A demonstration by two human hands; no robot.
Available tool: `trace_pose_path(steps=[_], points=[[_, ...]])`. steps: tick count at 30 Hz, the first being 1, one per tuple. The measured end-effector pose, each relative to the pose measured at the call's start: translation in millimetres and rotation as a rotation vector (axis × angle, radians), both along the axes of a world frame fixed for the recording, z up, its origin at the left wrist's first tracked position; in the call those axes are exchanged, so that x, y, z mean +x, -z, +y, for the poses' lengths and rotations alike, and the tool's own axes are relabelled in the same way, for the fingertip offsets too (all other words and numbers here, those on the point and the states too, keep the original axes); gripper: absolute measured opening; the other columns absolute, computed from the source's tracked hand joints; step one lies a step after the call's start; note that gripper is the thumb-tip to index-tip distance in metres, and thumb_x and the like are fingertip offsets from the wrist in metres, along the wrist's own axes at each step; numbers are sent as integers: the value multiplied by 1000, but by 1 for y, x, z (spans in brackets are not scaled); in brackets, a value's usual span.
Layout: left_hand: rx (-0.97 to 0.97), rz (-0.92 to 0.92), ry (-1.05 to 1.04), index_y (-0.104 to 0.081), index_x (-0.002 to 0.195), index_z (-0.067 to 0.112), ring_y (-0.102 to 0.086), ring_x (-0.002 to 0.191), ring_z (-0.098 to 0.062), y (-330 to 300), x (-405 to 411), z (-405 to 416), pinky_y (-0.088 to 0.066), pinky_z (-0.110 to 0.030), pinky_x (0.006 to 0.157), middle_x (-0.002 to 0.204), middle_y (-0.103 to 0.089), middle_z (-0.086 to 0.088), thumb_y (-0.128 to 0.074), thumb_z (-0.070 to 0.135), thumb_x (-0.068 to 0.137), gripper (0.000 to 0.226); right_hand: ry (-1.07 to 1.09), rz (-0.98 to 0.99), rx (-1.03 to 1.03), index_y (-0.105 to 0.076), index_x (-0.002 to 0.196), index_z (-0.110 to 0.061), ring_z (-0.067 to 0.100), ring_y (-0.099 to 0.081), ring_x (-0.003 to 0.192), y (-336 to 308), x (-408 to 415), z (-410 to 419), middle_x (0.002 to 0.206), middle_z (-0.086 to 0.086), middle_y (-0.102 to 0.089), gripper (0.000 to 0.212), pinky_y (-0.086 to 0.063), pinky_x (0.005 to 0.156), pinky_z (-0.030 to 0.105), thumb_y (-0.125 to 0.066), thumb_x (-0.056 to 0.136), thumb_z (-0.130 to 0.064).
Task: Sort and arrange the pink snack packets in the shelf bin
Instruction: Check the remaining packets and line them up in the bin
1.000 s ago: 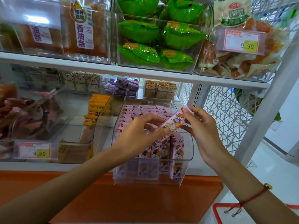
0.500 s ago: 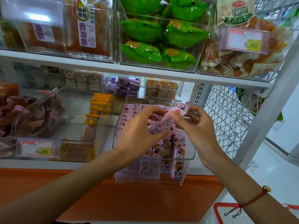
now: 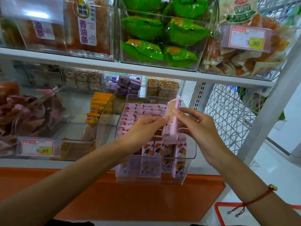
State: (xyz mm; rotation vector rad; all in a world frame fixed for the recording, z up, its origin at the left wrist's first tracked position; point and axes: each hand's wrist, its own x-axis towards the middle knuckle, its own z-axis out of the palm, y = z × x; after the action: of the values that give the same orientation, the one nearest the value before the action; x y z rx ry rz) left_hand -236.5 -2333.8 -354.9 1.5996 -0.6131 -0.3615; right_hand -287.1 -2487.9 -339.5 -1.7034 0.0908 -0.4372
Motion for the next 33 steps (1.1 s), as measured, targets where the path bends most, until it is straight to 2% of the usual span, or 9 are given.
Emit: trace_pose_path(steps=[2,6,11,15,18,22,26,29,33], points=[[21,50,10,-68,90,25,-70,75,-1,0,0,-1,-50,-9,60,80,-75,10,-42,31,100,29,56,-7,-57,-63,114,-25,3,-69,75,1,0,1,81,-3,-72,46,-55,72,25,-73,73,-44],[4,70,30,-63,93,31,-67,73,5,1,1,-2,-50,-10,58,77,-72,17,-38,25,102,27,153,-131,-260,-59,110,-28,1,-65,69,-1,-2,7,79,-5,-64,46,-55,64,21,-77,70,-42],[-10,88,70,-59,113,27,-66,88,-3,-2,1,1,-54,-13,69,99,-69,7,-37,20,102,26,121,-229,-357,-55,110,-28,4,-64,76,-4,-6,11,83,-10,-62,46,-54,67,18,-77,71,-38],[-13,-309,17,-53,124,17,-58,113,-6,-4,1,10,-47,-28,101,121,-62,3,-49,5,96,31,-68,-315,-398,-51,103,-33,4,-63,96,-7,-13,9,102,-10,-63,45,-52,87,22,-77,75,-9],[-22,-559,-53,-53,123,14,-54,118,-5,-5,2,14,-42,-27,105,122,-60,8,-59,5,90,34,-137,-370,-409,-51,100,-22,9,-63,105,-6,-15,6,106,-6,-63,41,-50,96,30,-74,75,1],[5,-622,-83,-54,122,17,-53,116,0,-4,3,14,-42,-23,104,119,-58,16,-61,8,89,35,-155,-396,-396,-52,100,-23,11,-63,105,-6,-15,5,106,-3,-64,41,-50,96,31,-73,76,3],[-40,-464,-13,-55,120,21,-60,108,-1,-4,4,13,-48,-18,93,116,-63,12,-59,13,90,31,-117,-357,-375,-51,116,-27,9,-63,104,-3,-13,5,110,-6,-64,45,-53,91,28,-69,82,-4],[-9,-271,54,-60,112,28,-67,91,-3,-5,3,10,-55,-20,79,96,-70,10,-51,25,94,20,-30,-247,-303,-46,131,-24,5,-67,92,-2,-9,5,108,-5,-67,49,-55,75,21,-66,86,-23],[42,91,84,-74,87,24,-72,77,-11,-10,2,6,-56,-21,63,85,-75,3,-54,44,88,29,36,-79,-173,-58,118,-23,6,-69,72,-1,-4,0,85,-3,-73,46,-49,57,17,-64,79,-45]])
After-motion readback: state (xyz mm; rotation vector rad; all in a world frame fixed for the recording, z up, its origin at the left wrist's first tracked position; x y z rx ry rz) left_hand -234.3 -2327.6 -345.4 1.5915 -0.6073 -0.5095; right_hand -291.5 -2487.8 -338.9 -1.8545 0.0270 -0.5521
